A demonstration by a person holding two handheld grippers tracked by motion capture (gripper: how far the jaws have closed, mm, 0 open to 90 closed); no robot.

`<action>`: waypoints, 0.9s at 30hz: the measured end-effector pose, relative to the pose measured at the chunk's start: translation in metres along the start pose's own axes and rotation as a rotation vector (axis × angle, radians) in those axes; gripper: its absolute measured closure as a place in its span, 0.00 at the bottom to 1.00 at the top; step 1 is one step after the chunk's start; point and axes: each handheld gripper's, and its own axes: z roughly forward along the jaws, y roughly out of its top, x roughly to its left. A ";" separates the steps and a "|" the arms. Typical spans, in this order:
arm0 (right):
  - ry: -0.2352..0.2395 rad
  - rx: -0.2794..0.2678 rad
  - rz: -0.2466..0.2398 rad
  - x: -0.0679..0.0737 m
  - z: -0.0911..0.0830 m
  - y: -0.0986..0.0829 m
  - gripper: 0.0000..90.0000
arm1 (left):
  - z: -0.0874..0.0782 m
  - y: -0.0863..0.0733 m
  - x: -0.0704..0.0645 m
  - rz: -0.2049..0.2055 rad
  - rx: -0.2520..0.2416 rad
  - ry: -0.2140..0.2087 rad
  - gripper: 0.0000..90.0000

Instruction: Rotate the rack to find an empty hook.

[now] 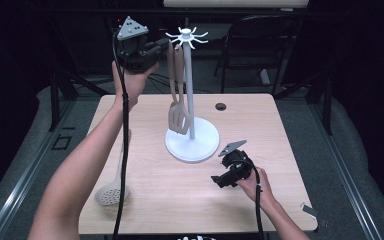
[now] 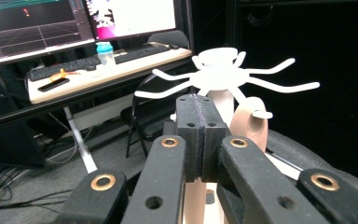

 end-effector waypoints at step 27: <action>0.002 0.013 -0.010 0.001 0.001 0.001 0.11 | -0.017 0.003 -0.018 0.041 -0.021 -0.086 1.00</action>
